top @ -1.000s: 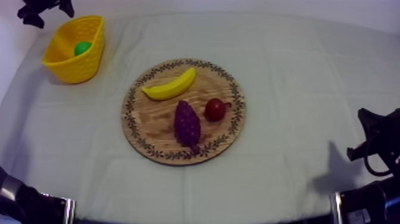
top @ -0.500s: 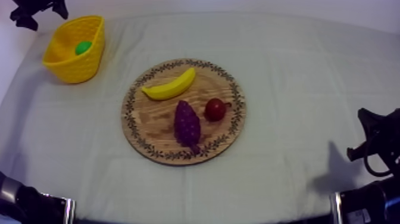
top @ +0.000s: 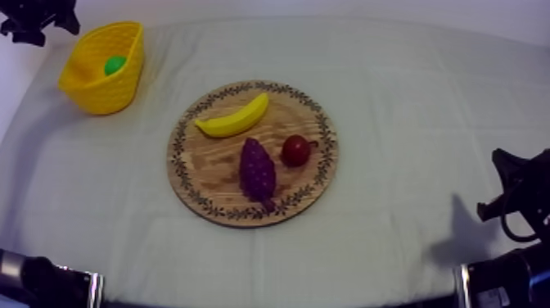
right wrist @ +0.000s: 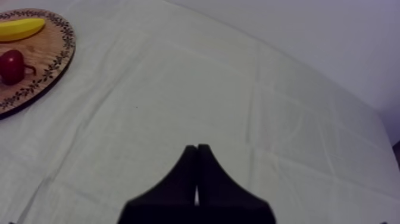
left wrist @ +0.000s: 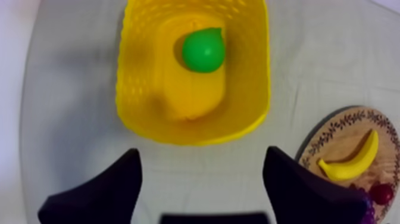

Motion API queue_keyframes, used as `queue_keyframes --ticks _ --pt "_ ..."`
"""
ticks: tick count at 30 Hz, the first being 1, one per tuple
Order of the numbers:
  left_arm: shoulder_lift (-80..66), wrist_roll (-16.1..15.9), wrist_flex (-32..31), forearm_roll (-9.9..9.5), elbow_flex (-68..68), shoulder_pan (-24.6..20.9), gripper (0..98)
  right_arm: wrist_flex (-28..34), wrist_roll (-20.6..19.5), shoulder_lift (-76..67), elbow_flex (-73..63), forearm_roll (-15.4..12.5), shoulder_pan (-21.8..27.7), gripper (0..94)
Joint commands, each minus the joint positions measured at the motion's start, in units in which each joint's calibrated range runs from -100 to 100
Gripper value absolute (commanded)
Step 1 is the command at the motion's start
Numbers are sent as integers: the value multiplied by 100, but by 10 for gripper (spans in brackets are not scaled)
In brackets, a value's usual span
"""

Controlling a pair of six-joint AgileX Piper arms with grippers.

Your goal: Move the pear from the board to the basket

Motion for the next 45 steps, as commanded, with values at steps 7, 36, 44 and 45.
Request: queue_keyframes --ticks 7,36,44,45 --pt "-1068 -25 -602 27 1527 71 662 2 4 -3 -2 2 0 4" --pt "-5385 -214 -4205 147 6499 -7 378 2 4 -3 -2 2 0 4" --pt "-6652 59 -4974 140 7675 78 280 2 4 -3 -2 2 0 4" --pt "-6813 99 -5043 140 7816 79 269 2 4 -3 -2 2 0 4"
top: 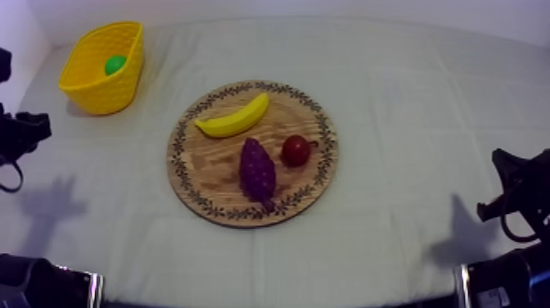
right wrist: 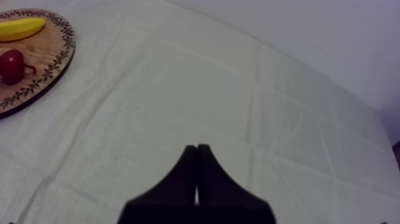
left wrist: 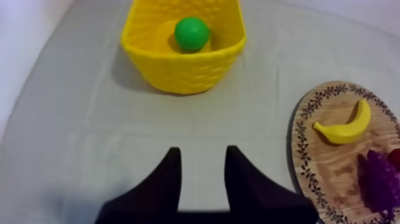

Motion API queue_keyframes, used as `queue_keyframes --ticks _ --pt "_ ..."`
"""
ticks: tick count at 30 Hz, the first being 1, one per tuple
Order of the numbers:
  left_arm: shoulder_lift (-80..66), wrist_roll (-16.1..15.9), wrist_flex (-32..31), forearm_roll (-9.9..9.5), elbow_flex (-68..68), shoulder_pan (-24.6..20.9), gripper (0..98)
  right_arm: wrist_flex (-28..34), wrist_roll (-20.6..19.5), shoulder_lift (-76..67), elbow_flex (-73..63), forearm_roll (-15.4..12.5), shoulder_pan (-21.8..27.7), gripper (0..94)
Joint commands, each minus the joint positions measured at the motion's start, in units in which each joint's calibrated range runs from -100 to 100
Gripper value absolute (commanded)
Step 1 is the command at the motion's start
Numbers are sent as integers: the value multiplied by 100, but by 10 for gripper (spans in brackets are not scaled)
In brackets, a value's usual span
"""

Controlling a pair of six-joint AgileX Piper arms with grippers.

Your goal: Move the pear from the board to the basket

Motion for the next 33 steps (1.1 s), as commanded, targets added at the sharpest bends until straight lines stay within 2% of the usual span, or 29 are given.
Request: queue_keyframes --ticks 1,7,10,12,16,21,25,30,33 --pt "-565 93 -156 -1 459 -2 260 2 -1 -3 -2 -3 0 4" --pt "-1525 334 -685 1 1480 26 185 2 -1 -3 -2 -3 0 4" --pt "-1967 445 -1012 -1 1957 96 105 2 -1 -3 -2 -3 0 4" --pt "-2241 502 -1128 3 2188 90 52 2 -1 -3 -2 -3 0 4" --pt "-2782 577 -1210 0 2558 54 13 2 -1 -3 -2 -3 0 4" --pt "-3399 721 -974 -204 2707 56 3 2 0 -3 -2 -3 0 4" --pt "-3820 713 -404 -350 2606 74 1 2 1 -3 -2 -3 0 4" --pt "-3970 718 -85 -404 2559 157 1 2 1 -3 -2 -3 0 4" --pt "-3990 809 -185 -406 2608 174 1 2 1 -3 -2 -3 0 4"
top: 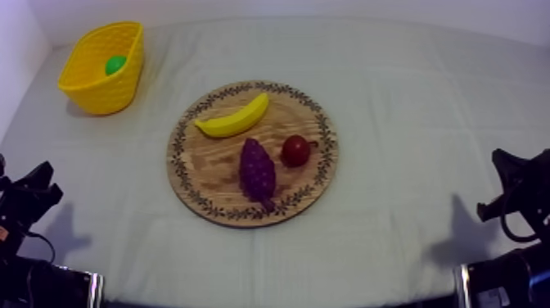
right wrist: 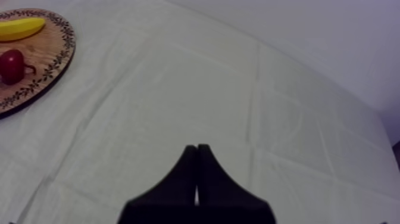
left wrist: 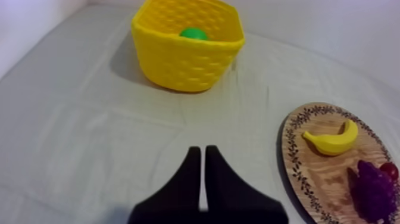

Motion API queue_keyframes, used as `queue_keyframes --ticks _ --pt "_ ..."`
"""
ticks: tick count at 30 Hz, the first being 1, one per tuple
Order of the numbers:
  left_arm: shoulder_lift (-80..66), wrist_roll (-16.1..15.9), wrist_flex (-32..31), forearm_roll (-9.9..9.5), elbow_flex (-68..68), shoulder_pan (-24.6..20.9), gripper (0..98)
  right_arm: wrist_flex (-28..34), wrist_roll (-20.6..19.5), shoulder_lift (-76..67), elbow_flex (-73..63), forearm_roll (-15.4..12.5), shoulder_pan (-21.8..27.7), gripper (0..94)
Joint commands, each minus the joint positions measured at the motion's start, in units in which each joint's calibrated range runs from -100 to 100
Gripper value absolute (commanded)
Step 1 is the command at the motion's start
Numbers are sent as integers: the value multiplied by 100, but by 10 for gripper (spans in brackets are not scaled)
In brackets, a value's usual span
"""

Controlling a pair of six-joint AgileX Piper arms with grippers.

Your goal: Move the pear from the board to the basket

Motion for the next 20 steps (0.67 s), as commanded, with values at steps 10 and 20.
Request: queue_keyframes --ticks 10,20 --pt "-14 249 -705 1 220 8 1 2 1 -3 -2 1 0 4" --pt "-15 258 -729 1 227 8 1 2 0 -3 -2 1 0 4"
